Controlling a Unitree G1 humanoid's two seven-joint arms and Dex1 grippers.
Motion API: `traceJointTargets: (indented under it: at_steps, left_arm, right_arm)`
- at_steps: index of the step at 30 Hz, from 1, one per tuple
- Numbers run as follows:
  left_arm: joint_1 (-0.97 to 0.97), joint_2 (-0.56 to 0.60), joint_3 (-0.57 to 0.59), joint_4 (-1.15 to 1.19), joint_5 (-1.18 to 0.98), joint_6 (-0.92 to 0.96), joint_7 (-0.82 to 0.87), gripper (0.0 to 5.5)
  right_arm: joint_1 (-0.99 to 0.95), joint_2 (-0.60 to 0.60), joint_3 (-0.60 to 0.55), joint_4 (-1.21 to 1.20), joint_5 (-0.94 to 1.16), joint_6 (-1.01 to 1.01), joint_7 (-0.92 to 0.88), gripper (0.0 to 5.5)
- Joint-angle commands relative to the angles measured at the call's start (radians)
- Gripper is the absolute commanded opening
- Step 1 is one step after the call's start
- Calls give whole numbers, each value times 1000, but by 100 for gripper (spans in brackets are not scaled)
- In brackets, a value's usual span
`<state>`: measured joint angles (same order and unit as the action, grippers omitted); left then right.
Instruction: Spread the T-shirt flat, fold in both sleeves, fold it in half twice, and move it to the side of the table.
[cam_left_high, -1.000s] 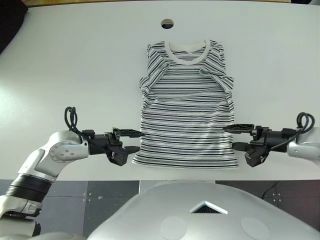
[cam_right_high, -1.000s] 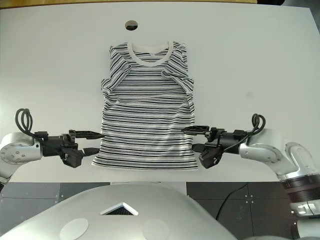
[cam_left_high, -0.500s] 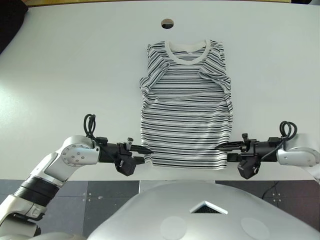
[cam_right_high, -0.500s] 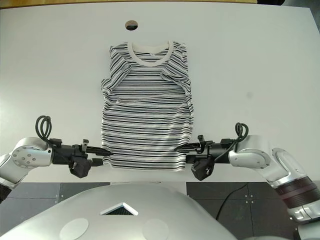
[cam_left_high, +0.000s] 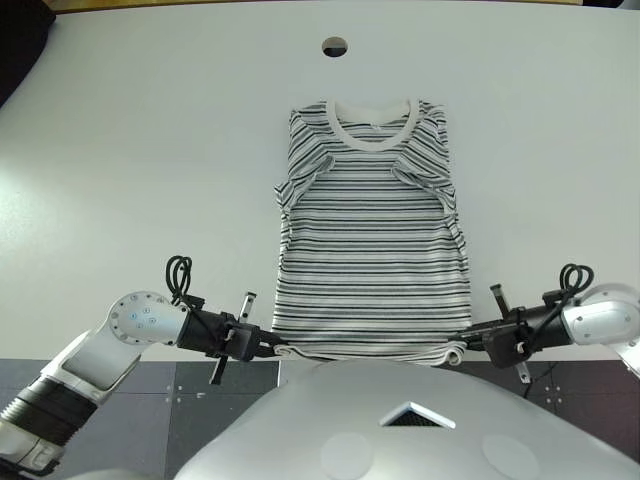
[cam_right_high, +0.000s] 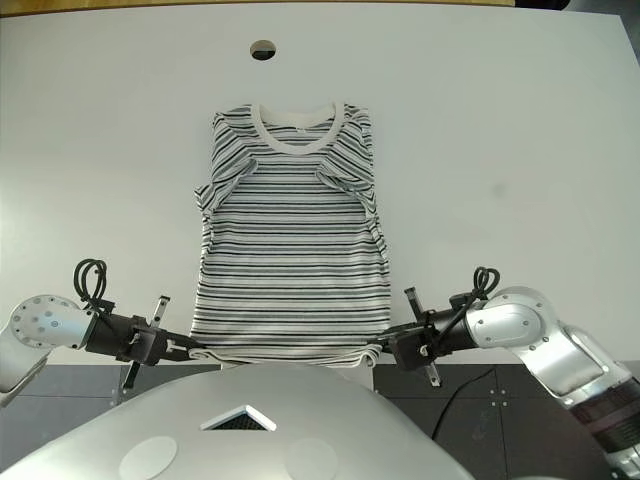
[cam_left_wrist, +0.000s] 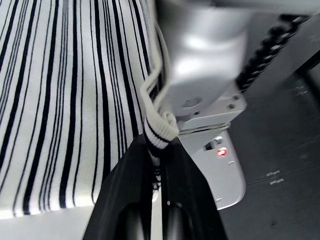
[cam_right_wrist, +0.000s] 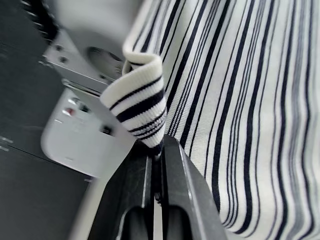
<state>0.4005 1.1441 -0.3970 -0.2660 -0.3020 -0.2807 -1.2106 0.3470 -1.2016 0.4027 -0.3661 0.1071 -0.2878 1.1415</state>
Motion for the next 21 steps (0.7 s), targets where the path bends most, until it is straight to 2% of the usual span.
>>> traceJointTargets:
  at_steps: [1,4,9,13,16,21]
  left_arm:
    - [3,4,67,-61,-62,59,-4,10]
    - [-69,-72,138,-56,-84,102,69,10]
    - [-289,-234,245,35,-95,163,192,10]
    - [-472,-354,243,154,-30,260,292,10]
    - [-595,-439,230,268,16,340,359,10]
    - [-805,-584,200,576,149,415,482,10]
  right_arm:
    - [-8,11,-59,-39,94,70,15,15]
    - [-73,94,-118,-28,171,106,-20,15]
    - [-288,245,-192,67,212,221,-103,15]
    - [-477,350,-204,206,178,325,-166,15]
    - [-615,428,-172,356,95,389,-221,15]
    - [-775,542,-140,625,-17,407,-273,15]
